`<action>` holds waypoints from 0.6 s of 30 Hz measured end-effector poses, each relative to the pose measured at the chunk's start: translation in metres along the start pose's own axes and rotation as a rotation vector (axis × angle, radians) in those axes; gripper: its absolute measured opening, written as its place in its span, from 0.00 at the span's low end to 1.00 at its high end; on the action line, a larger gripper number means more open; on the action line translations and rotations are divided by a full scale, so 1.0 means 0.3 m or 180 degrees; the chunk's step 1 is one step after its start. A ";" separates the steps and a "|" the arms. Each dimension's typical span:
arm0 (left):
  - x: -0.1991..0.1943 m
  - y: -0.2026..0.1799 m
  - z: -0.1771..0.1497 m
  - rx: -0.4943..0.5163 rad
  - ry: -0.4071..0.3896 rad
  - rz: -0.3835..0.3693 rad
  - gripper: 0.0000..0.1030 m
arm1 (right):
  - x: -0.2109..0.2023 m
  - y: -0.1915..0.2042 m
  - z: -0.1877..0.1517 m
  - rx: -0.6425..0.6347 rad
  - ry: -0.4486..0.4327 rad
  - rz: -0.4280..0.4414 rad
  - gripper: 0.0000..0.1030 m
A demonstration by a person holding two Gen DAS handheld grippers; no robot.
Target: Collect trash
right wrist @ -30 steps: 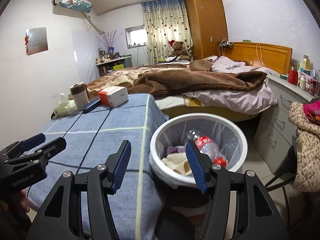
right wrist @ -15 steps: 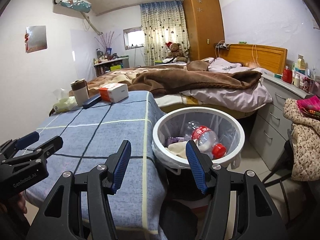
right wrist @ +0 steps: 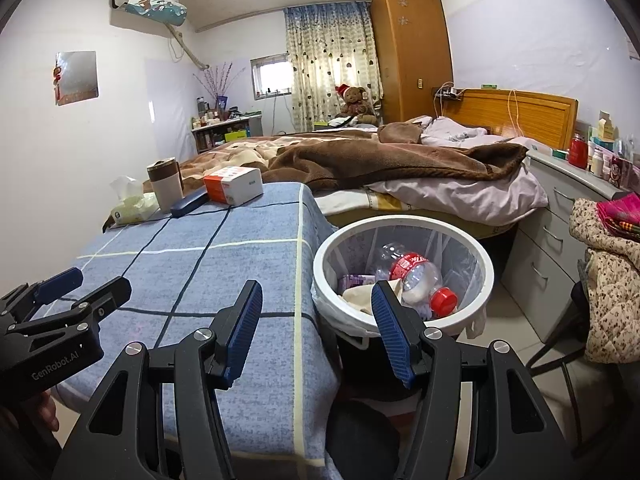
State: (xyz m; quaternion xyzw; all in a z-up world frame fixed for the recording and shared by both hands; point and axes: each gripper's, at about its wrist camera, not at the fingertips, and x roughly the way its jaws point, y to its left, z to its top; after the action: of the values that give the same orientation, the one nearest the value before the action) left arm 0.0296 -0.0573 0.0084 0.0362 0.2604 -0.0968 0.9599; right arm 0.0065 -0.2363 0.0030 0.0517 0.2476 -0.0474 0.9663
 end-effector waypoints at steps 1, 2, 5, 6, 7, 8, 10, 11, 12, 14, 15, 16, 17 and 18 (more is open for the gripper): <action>0.001 0.000 0.001 0.0003 0.0003 0.0001 0.79 | -0.003 0.002 -0.002 -0.0001 -0.0002 0.0000 0.57; -0.002 0.000 0.001 -0.0001 0.0000 0.0004 0.79 | -0.004 0.004 -0.001 0.0001 -0.0007 0.0007 0.57; -0.002 0.001 0.001 -0.0001 0.0001 0.0003 0.79 | -0.008 0.005 -0.002 0.0001 -0.0011 0.0006 0.57; -0.004 0.000 0.001 0.0001 -0.0004 0.0004 0.79 | -0.009 0.003 -0.003 0.0004 -0.0010 0.0012 0.57; -0.008 -0.001 0.001 0.0006 -0.0007 0.0006 0.79 | -0.008 0.003 -0.003 0.0006 -0.0014 0.0017 0.57; -0.011 -0.002 0.000 0.0004 -0.0012 0.0008 0.79 | -0.009 0.005 -0.001 0.0009 -0.0014 0.0023 0.57; -0.011 -0.003 0.001 -0.0002 -0.0007 0.0009 0.79 | -0.013 0.004 -0.001 -0.0001 -0.0011 0.0018 0.57; -0.011 -0.001 0.000 -0.0005 -0.0007 0.0007 0.79 | -0.015 0.007 0.000 -0.0006 -0.0018 0.0014 0.57; -0.012 -0.003 0.001 -0.0003 -0.0006 0.0005 0.79 | -0.015 0.006 0.001 -0.0007 -0.0021 0.0019 0.57; -0.014 -0.002 0.000 -0.0004 -0.0004 0.0009 0.79 | -0.017 0.005 0.002 -0.0016 -0.0025 0.0011 0.57; -0.012 -0.002 0.001 0.0001 -0.0008 0.0009 0.79 | -0.018 0.007 0.002 -0.0023 -0.0027 0.0001 0.57; -0.015 -0.003 0.001 0.0004 -0.0008 0.0013 0.79 | -0.018 0.008 0.002 -0.0024 -0.0026 0.0002 0.57; -0.014 -0.002 0.000 0.0000 -0.0003 0.0015 0.79 | -0.019 0.006 0.002 -0.0020 -0.0026 0.0010 0.57; -0.014 0.002 -0.001 -0.0008 -0.0001 0.0012 0.79 | -0.020 0.007 0.002 -0.0017 -0.0028 0.0014 0.57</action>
State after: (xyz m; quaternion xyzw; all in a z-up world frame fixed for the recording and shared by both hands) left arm 0.0261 -0.0560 0.0104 0.0355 0.2603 -0.0945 0.9602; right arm 0.0018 -0.2340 0.0065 0.0495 0.2434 -0.0448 0.9676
